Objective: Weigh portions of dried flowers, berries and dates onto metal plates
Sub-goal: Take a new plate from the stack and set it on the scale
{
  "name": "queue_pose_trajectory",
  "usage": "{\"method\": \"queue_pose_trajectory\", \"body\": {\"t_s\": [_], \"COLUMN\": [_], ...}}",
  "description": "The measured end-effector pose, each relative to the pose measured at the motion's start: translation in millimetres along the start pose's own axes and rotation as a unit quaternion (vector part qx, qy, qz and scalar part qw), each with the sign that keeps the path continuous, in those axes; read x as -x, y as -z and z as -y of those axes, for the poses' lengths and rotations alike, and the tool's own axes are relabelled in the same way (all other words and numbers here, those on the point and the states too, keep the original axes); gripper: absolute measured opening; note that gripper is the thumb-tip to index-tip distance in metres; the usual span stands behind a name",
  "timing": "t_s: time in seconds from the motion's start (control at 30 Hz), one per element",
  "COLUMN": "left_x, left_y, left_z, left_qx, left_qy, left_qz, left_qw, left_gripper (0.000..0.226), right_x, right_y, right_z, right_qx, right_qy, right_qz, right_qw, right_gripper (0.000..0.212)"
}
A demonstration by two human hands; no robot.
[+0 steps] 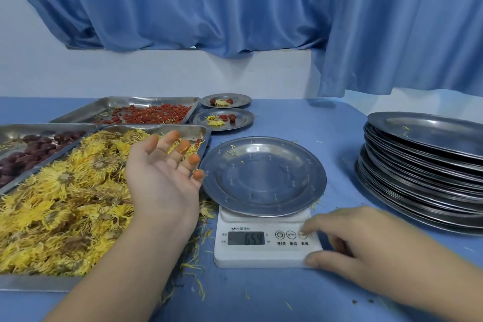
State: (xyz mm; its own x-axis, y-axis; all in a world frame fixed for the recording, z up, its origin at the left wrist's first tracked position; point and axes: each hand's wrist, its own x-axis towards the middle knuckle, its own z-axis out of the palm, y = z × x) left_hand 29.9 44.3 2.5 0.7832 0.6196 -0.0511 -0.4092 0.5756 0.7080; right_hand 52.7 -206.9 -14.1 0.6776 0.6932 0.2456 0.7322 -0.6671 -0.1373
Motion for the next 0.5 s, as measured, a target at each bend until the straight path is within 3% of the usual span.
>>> {"method": "queue_pose_trajectory", "body": {"t_s": [0.5], "left_x": [1], "left_y": [0], "left_z": [-1], "left_qx": [-0.01], "left_qy": [-0.019], "left_qz": [-0.002], "left_qw": [1.0], "left_gripper": [0.029], "right_x": [2], "right_y": [-4], "right_z": [13], "right_qx": [0.043], "right_qy": [-0.073], "right_qz": [0.076], "right_qw": [0.993], "right_gripper": [0.053]}}
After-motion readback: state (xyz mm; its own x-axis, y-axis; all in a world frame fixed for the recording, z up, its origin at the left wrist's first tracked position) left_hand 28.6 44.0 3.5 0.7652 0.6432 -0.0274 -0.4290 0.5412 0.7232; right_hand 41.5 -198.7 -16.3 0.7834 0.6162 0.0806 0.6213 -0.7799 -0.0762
